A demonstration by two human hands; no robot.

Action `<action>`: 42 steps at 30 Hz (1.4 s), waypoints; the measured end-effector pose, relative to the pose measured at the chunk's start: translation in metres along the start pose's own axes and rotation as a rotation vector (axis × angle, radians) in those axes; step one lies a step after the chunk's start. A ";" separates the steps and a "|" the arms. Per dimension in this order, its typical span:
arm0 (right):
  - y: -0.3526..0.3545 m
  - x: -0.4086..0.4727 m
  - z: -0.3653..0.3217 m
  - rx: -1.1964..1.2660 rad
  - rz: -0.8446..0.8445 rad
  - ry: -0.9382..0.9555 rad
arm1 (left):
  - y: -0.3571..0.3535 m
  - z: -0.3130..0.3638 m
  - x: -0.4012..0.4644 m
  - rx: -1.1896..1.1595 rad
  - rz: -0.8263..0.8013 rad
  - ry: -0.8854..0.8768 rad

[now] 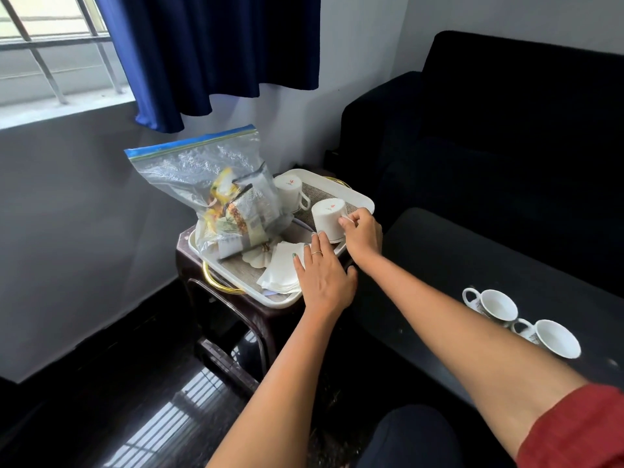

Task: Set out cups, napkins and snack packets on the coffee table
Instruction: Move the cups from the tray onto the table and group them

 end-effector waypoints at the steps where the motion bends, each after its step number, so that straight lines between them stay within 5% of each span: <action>1: 0.003 0.000 0.000 0.017 0.011 -0.003 | 0.001 0.000 0.000 -0.013 0.014 -0.003; 12: 0.049 -0.013 -0.001 0.075 -0.072 0.105 | 0.021 0.012 -0.006 0.014 0.205 -0.164; 23: 0.104 -0.033 -0.006 -0.124 -0.139 0.223 | 0.031 0.035 -0.020 0.028 0.310 -0.347; 29: 0.138 -0.041 -0.004 0.090 -0.088 0.140 | 0.035 0.054 -0.035 0.023 0.301 -0.275; 34: 0.159 -0.056 0.007 0.228 0.029 -0.005 | 0.019 0.058 -0.038 -0.246 -0.045 -0.008; 38: 0.158 -0.081 0.021 0.297 0.074 -0.094 | 0.002 0.060 -0.046 -0.767 -0.464 0.246; 42: 0.146 -0.107 0.031 0.373 0.053 -0.112 | -0.002 0.070 -0.056 -0.950 -0.636 0.229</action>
Point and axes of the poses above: each hand's wrist, its own x-axis towards the middle knuckle, its own y-axis out of the back of the hand, z = x × y, the point moved 4 cm from there along x, towards the middle knuckle, and after that the axes turned 10 degrees about y, right-handed, at the moved point
